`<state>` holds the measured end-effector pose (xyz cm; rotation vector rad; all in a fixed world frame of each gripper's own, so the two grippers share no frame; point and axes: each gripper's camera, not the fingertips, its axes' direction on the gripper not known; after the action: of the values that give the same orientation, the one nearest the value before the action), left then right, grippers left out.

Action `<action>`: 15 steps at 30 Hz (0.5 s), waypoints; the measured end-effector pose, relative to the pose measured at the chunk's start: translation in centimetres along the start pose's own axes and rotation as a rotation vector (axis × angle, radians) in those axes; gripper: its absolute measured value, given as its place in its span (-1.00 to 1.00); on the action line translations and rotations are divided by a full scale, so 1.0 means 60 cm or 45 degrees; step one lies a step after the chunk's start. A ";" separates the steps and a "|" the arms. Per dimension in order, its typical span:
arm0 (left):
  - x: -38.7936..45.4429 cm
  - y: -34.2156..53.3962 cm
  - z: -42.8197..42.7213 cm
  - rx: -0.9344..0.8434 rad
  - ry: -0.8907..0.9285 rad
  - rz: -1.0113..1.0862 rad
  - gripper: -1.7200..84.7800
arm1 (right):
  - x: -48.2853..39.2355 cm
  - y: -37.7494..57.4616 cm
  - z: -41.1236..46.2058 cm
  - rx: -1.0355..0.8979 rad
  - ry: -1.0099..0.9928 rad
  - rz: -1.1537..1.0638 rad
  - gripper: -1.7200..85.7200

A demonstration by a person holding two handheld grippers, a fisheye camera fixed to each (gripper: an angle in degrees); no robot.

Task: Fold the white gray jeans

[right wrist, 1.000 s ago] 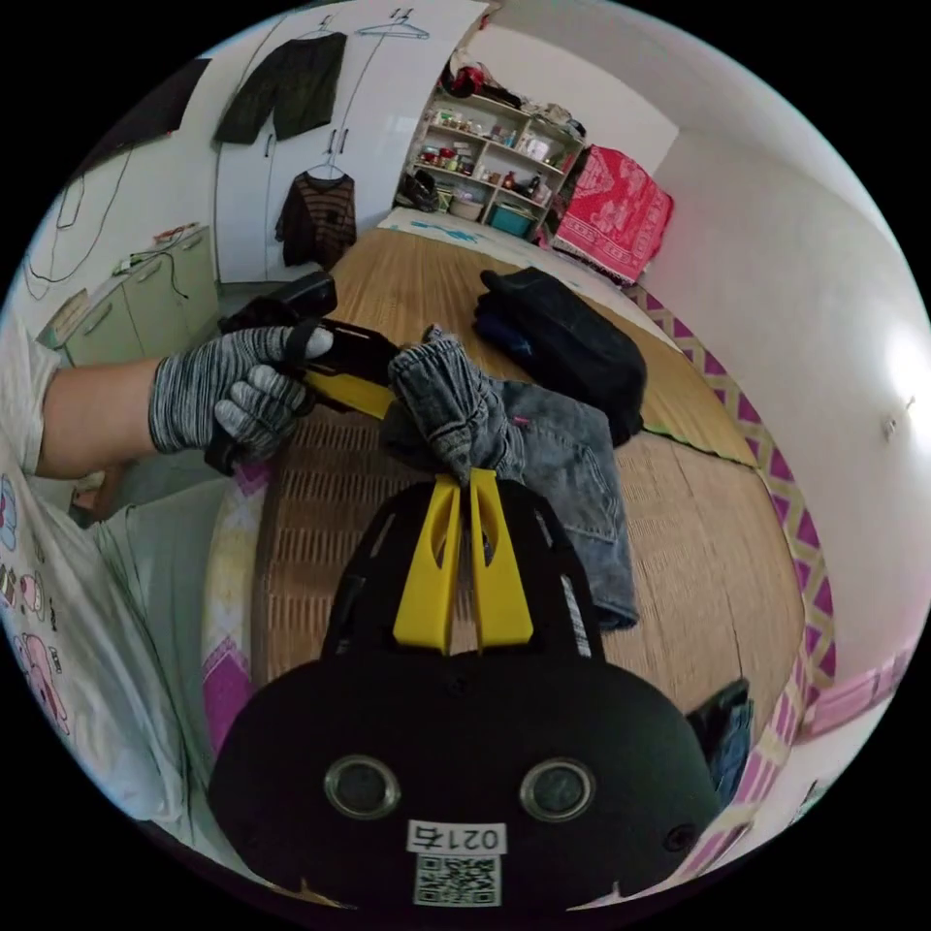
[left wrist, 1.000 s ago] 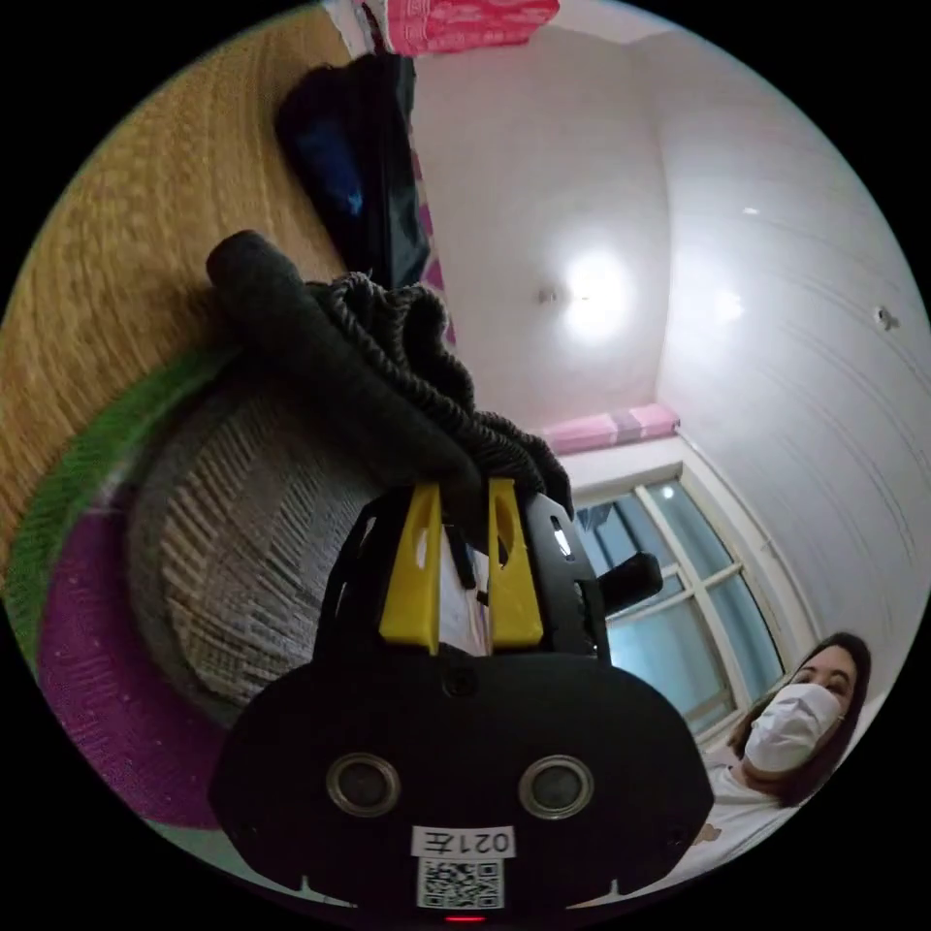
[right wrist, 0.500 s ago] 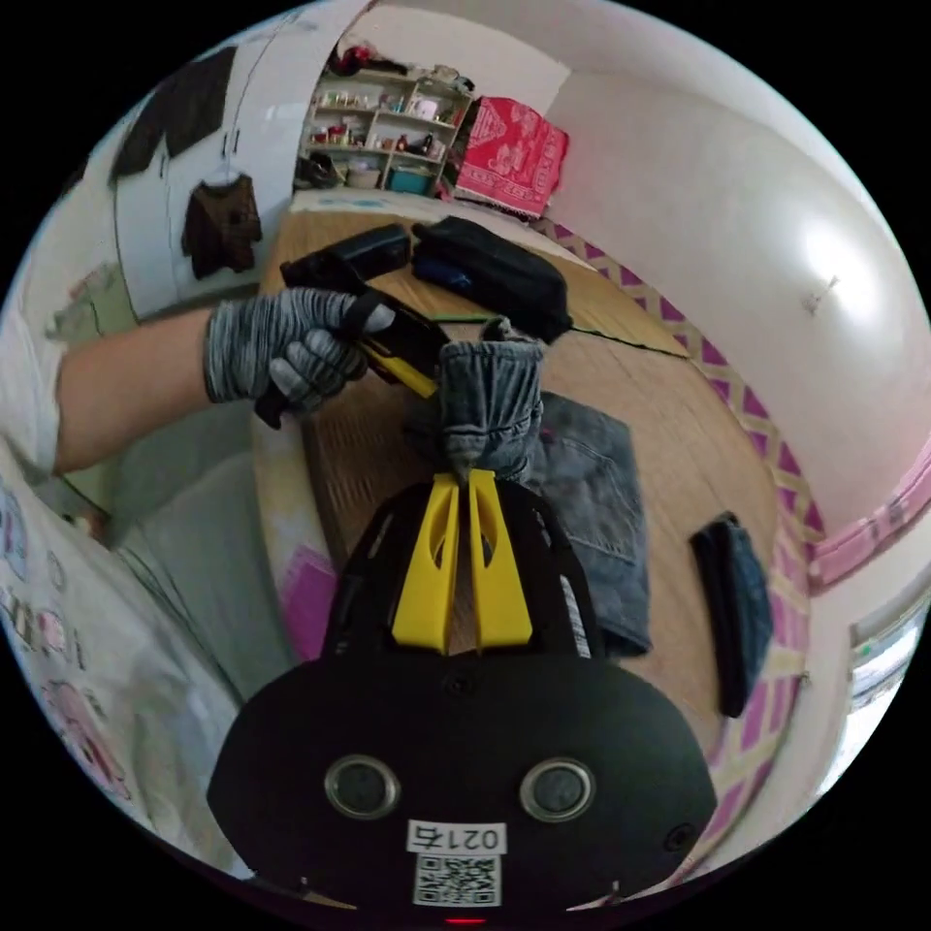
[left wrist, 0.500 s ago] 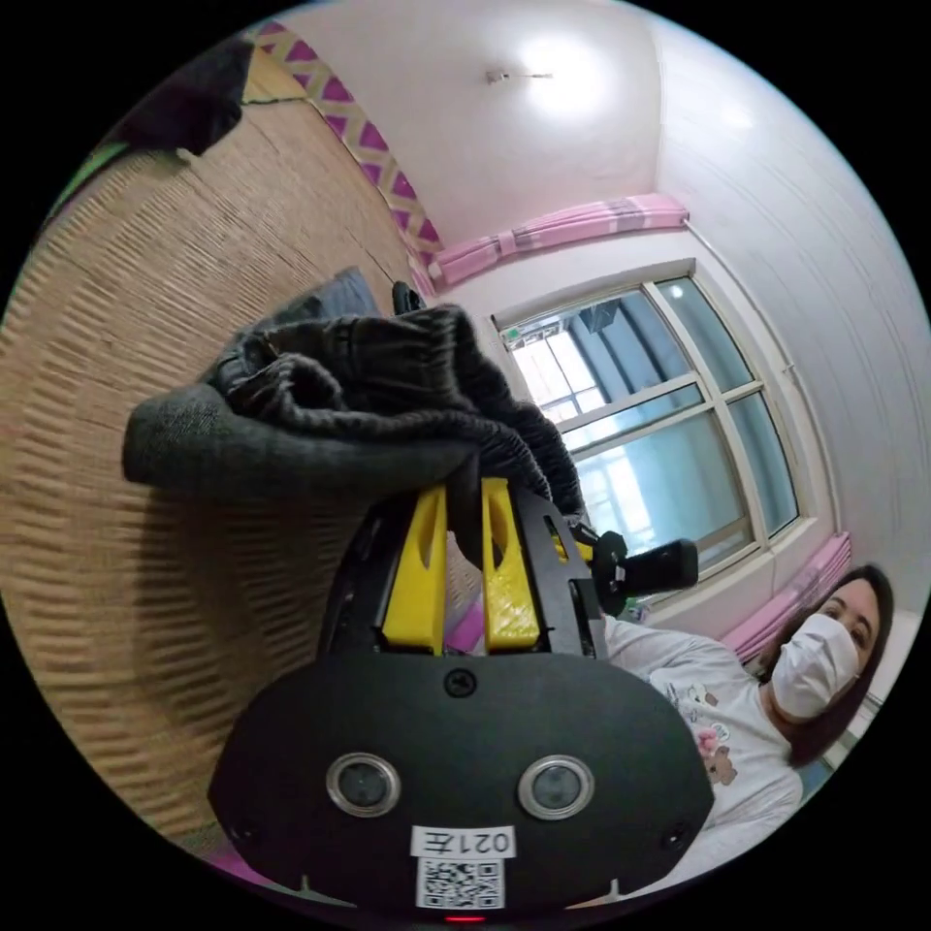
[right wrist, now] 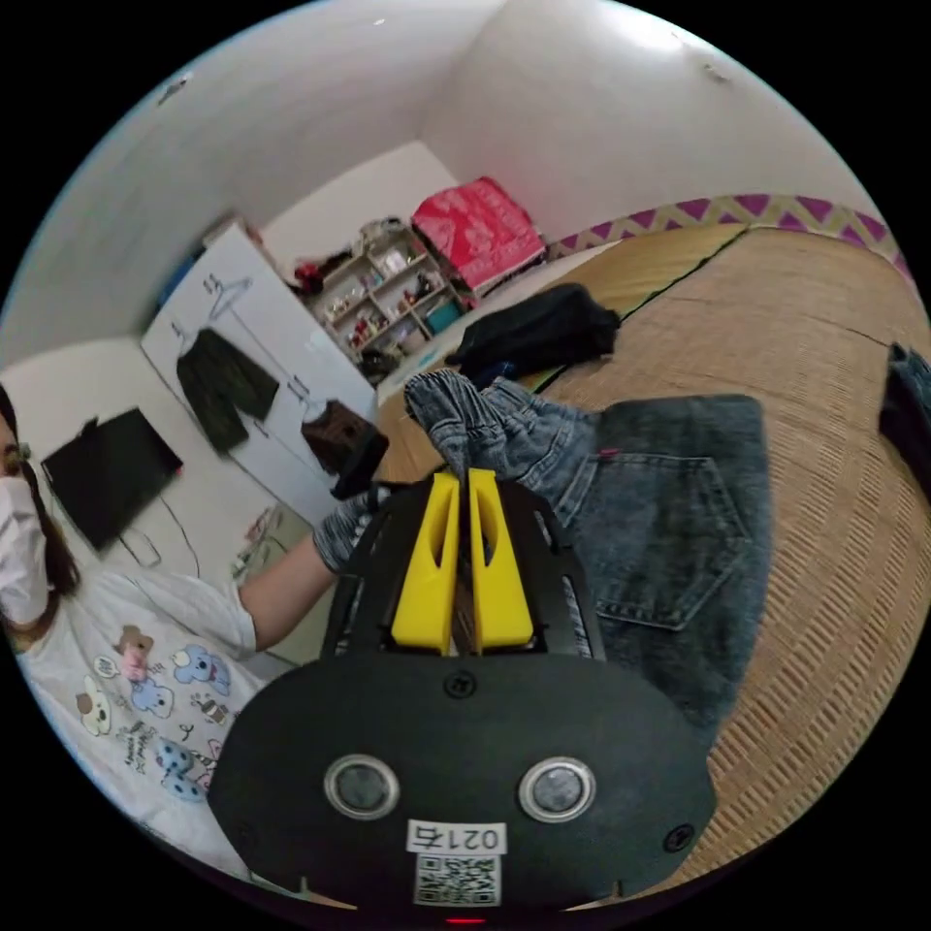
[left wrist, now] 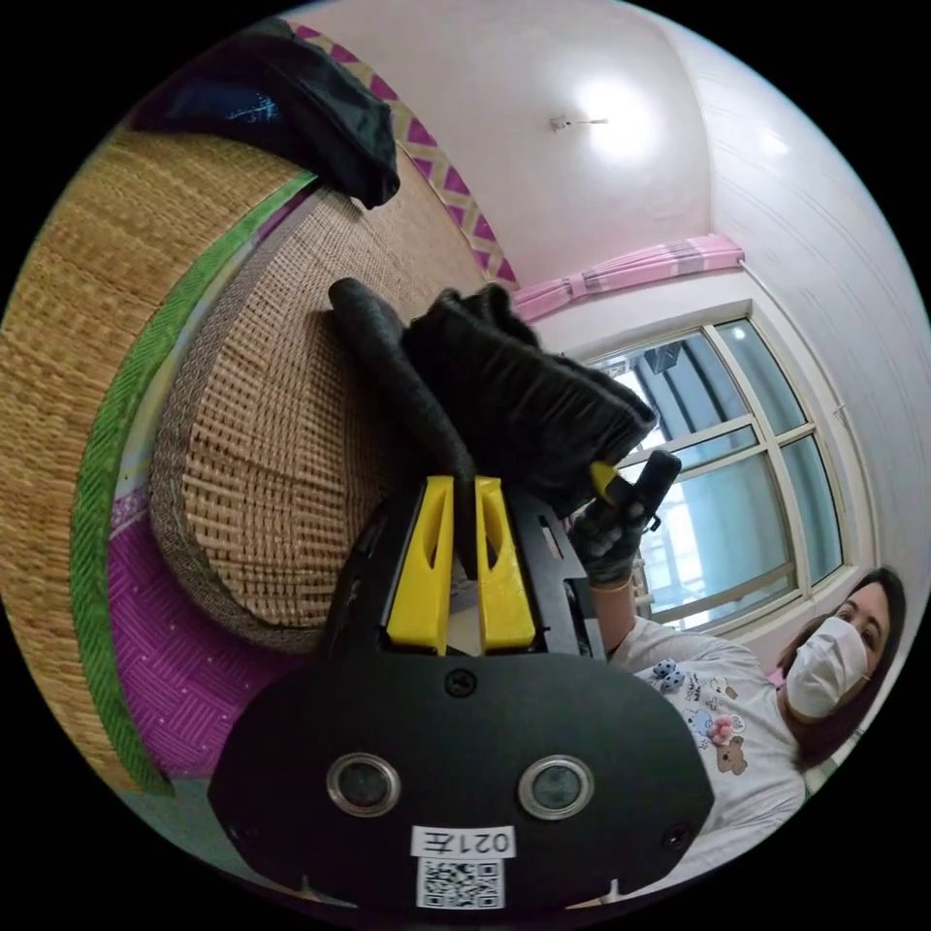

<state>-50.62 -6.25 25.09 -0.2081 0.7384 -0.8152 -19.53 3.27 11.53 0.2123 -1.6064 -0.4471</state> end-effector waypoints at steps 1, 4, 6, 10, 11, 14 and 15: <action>-0.003 0.001 0.009 -0.002 -0.008 -0.011 -0.93 | 0.022 0.002 -0.059 0.070 0.033 0.026 -0.97; -0.002 -0.004 0.033 -0.027 -0.050 0.008 -0.95 | 0.087 0.039 -0.234 0.275 0.109 0.146 -0.97; -0.002 -0.011 0.047 -0.045 -0.063 0.023 -0.96 | 0.126 0.084 -0.344 0.413 0.168 0.248 -0.97; -0.006 -0.045 0.082 -0.070 -0.103 0.040 -0.97 | 0.220 0.234 -0.550 0.624 0.393 0.589 -0.97; -0.007 -0.051 0.088 -0.072 -0.118 0.038 -0.97 | 0.252 0.281 -0.579 0.651 0.395 0.713 -0.97; -0.016 -0.087 0.137 -0.124 -0.152 0.017 -0.96 | 0.325 0.397 -0.621 0.729 0.287 1.037 -0.97; -0.018 -0.100 0.164 -0.172 -0.160 0.014 -0.96 | 0.333 0.415 -0.628 0.746 0.263 1.080 -0.97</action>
<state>-48.06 -10.54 35.50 -0.3730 0.6756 -0.7356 19.04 11.91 41.10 -0.0019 -1.4330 0.6839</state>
